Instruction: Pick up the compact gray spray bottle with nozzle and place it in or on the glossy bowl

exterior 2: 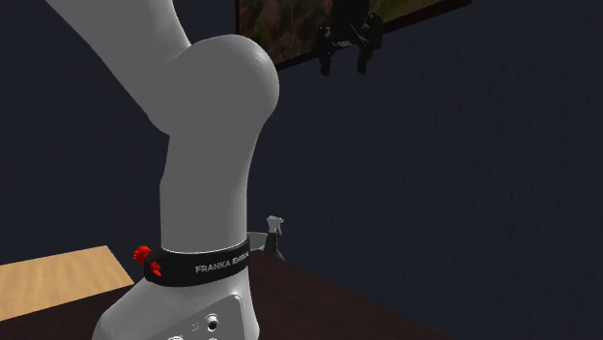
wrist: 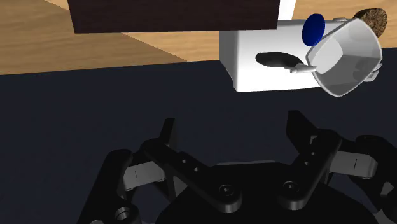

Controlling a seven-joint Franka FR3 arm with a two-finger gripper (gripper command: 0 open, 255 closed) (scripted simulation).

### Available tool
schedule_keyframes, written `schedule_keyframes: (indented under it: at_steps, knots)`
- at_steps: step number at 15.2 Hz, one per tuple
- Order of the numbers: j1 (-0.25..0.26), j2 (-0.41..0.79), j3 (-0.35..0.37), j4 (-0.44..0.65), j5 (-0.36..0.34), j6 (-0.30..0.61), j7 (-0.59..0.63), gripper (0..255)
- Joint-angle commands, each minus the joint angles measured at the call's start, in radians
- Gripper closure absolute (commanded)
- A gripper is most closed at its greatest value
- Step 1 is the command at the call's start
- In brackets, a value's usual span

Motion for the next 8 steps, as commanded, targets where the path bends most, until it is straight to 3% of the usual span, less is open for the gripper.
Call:
schedule_keyframes:
  at_steps: [1, 8]
  knots:
    - [0.0, 0.0, 0.0, 0.0, 0.0, 0.0, 0.0, 0]
    - [0.093, -0.015, -0.041, -0.247, 0.036, 0.286, -0.229, 0]
